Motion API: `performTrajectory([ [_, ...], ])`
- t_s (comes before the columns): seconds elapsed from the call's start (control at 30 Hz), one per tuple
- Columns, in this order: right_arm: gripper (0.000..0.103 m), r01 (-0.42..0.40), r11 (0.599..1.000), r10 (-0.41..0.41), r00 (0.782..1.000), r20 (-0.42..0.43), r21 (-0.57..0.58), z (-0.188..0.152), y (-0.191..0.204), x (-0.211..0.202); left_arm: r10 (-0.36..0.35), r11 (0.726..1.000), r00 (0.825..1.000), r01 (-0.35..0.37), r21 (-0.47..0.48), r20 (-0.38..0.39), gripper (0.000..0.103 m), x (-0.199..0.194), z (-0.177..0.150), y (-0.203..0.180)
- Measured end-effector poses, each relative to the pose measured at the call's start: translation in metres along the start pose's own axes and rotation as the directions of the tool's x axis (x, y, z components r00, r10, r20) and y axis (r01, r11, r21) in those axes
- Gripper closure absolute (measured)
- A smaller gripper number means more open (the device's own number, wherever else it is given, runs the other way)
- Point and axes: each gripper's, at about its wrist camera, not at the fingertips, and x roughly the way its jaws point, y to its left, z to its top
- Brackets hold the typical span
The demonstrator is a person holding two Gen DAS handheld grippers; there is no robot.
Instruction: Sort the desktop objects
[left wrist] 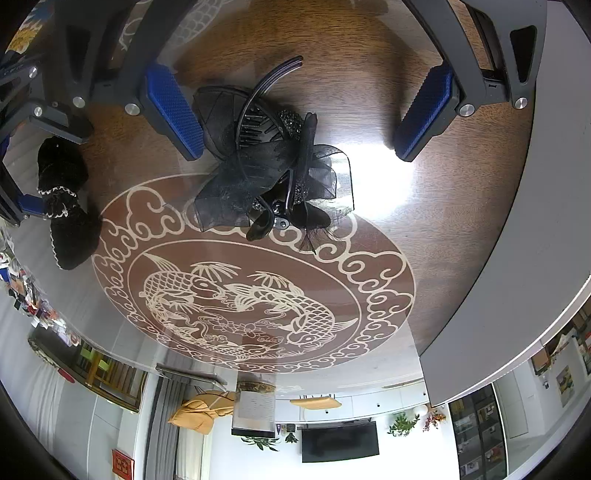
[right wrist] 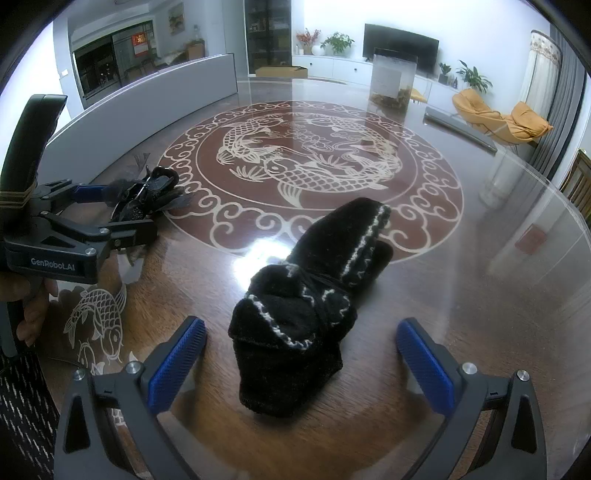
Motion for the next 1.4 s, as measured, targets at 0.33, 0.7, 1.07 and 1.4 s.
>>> performTrajectory([
  [0.33,0.000,0.000,1.000,0.000,1.000,0.000,0.001,0.0000,0.0000,0.0001,0.000,1.000,1.000,0.000,-0.001,0.000,0.000,-0.0001,0.0001,0.0002],
  [0.7,0.000,0.000,1.000,0.000,1.000,0.000,0.001,0.0000,0.0000,0.0000,0.000,1.000,1.000,0.000,-0.001,-0.001,0.000,0.0008,0.0008,0.0012],
  [1.07,0.000,0.001,1.000,-0.001,1.000,0.000,0.002,0.0001,0.0002,0.0001,0.006,1.000,1.000,-0.006,-0.003,-0.002,0.000,-0.0008,-0.0015,0.0010],
  [1.4,0.000,0.001,1.000,-0.001,1.000,0.000,0.003,-0.0002,0.0000,0.0000,-0.004,1.000,1.000,0.004,0.006,-0.018,0.000,-0.0036,-0.0043,0.0026],
])
